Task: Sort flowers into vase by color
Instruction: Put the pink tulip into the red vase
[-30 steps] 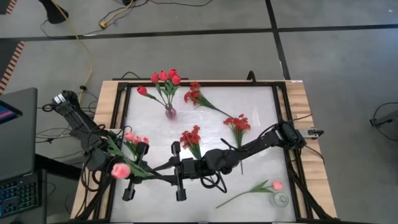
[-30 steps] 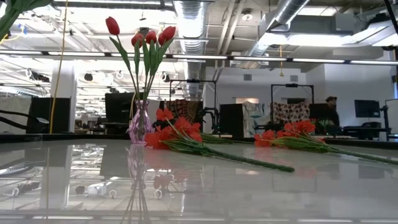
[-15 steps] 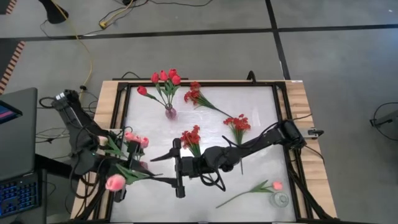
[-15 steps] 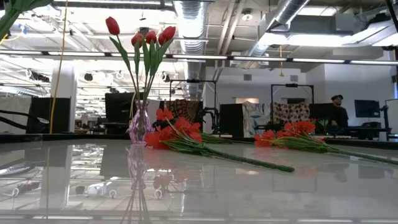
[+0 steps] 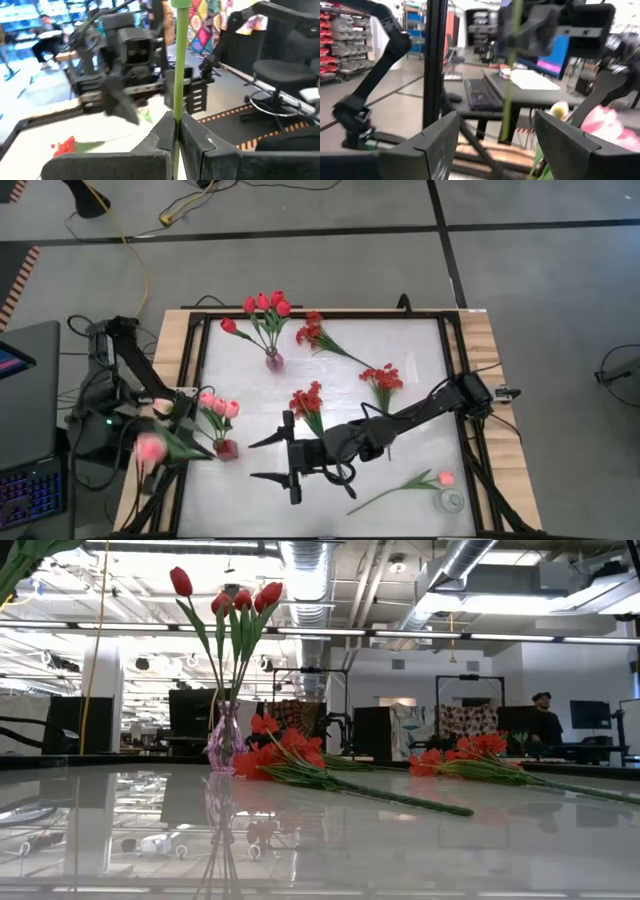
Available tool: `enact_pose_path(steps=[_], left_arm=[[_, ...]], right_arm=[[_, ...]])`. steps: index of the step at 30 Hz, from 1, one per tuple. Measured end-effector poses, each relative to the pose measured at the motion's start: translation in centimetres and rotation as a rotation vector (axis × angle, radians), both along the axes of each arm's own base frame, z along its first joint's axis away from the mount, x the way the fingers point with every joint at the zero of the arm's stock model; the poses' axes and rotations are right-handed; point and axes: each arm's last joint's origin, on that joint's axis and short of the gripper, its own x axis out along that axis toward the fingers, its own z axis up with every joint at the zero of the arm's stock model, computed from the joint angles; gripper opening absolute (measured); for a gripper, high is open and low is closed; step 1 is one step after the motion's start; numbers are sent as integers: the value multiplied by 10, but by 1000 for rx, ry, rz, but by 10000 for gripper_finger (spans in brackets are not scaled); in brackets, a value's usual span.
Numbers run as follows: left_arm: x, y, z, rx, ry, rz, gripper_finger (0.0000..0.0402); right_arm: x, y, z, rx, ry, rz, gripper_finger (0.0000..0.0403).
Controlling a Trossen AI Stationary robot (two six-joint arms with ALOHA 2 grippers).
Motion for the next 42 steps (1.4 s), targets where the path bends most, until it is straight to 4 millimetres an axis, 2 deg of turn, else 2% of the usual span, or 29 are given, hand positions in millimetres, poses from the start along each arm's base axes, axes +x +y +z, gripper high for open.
enact_pose_path(steps=[6,13,19,24,32,37,42], left_arm=[[-20,12,-14,-76,50,-7,0],[-36,12,-21,-24,130,-206,0],[-48,18,-37,27,178,-103,0],[-53,22,-59,75,164,-66,0],[-58,46,-103,-3,148,0,0],[-60,59,-113,-76,134,-7,0],[-60,63,-126,-63,113,-11,0]], right_arm=[[1,-1,-3,15,33,-2,286],[4,-9,-6,60,63,-15,286],[7,-8,-13,71,86,-16,286],[6,-8,-12,73,81,-14,286],[6,-8,-12,74,82,-15,286],[6,-8,-12,74,81,-15,286],[7,-9,-12,75,81,-17,286]])
